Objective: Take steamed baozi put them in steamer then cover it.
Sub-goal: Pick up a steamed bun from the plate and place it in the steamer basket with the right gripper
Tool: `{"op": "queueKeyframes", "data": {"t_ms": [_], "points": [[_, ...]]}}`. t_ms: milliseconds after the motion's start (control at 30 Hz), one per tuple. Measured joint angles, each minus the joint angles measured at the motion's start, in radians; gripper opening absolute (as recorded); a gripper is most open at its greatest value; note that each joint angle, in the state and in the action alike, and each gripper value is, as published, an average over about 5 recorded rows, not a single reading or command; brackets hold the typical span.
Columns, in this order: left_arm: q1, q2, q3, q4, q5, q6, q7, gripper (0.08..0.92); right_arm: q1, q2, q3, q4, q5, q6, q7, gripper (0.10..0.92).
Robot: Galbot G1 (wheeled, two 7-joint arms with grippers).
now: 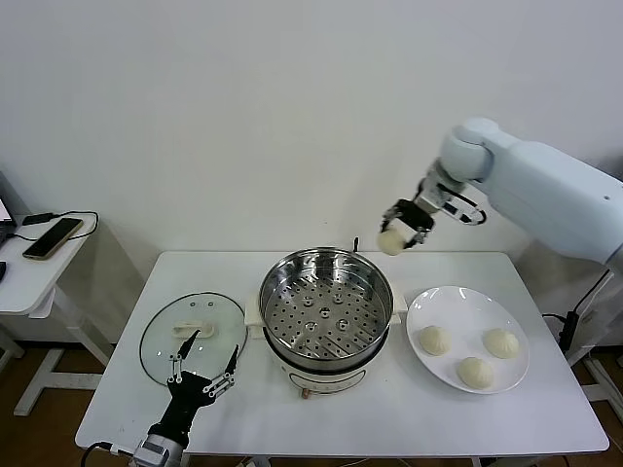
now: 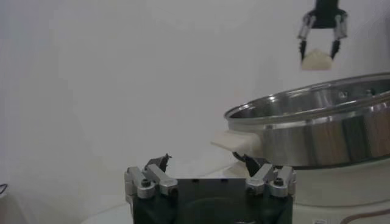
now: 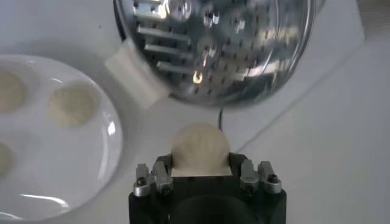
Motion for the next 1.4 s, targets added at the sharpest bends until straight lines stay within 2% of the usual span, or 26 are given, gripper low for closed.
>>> {"op": "queueKeyframes", "data": {"t_ms": [300, 867, 967, 1167, 1400], "points": [[0.002, 0.001, 0.0, -0.006, 0.0, -0.003, -0.001, 0.823, -0.037, 0.111, -0.03, 0.018, -0.076, 0.043, -0.002, 0.649], [-0.003, 0.01, -0.007, -0.004, -0.002, -0.009, -0.006, 0.823, -0.171, 0.237, -0.012, -0.063, -0.242, 0.064, 0.018, 0.667], [-0.004, 0.009, -0.008, -0.003, -0.003, -0.01, -0.007, 0.823, -0.18, 0.244, -0.009, -0.068, -0.264, 0.064, 0.025, 0.699], [-0.009, 0.01, -0.01, 0.003, -0.003, -0.013, -0.007, 0.823, -0.182, 0.239, 0.008, -0.06, -0.278, 0.051, 0.023, 0.813], [-0.007, 0.011, -0.014, -0.001, -0.003, -0.013, -0.008, 0.823, -0.133, 0.177, 0.024, -0.012, -0.179, -0.036, -0.032, 0.823]]}}
